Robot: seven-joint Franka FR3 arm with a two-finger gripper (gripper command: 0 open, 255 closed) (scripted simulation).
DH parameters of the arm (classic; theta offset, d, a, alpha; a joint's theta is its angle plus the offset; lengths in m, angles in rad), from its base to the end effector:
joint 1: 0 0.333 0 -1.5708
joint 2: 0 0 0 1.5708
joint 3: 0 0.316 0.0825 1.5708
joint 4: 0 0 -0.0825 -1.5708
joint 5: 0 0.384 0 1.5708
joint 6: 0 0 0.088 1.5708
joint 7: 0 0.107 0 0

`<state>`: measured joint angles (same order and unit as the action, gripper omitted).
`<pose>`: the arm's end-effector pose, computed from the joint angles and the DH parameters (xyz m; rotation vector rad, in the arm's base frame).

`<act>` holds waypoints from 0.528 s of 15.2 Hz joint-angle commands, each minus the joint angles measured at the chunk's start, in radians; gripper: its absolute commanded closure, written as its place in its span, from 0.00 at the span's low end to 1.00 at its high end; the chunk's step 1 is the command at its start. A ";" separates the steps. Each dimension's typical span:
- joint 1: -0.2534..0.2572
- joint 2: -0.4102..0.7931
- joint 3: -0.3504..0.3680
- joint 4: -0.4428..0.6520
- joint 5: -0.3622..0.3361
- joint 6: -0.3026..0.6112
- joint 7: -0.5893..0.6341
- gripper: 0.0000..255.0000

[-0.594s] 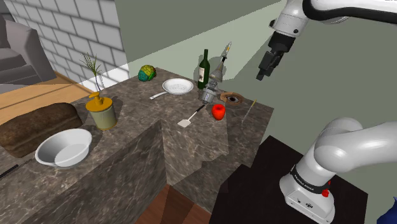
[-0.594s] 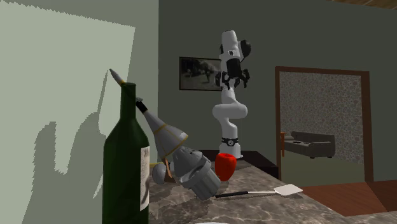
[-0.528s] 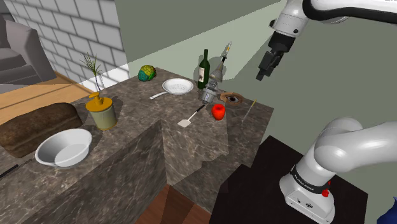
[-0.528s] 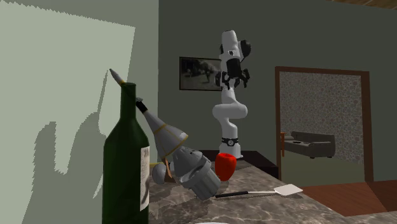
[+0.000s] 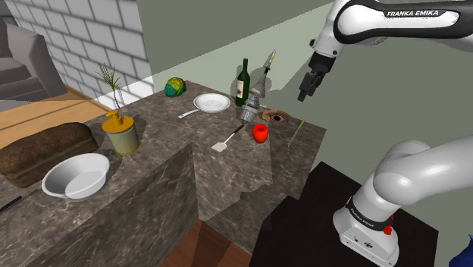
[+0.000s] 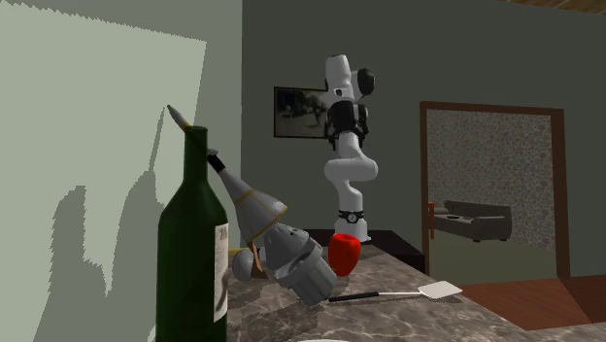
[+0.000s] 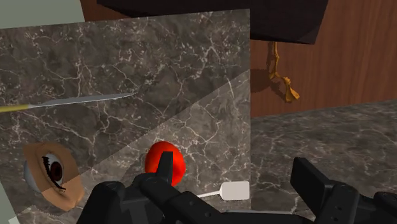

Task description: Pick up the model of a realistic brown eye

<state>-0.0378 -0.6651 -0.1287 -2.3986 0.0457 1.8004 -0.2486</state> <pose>0.3527 -0.0629 0.5492 -3.0255 -0.1481 -0.1293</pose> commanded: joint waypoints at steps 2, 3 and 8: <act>-0.008 0.087 -0.037 0.006 -0.019 0.076 -0.052 0.00; -0.010 0.116 -0.050 0.009 -0.024 0.100 -0.069 0.00; -0.018 0.277 -0.110 0.047 -0.035 0.212 -0.156 0.00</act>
<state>-0.0544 -0.4222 -0.2273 -2.3639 0.0115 1.9927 -0.3864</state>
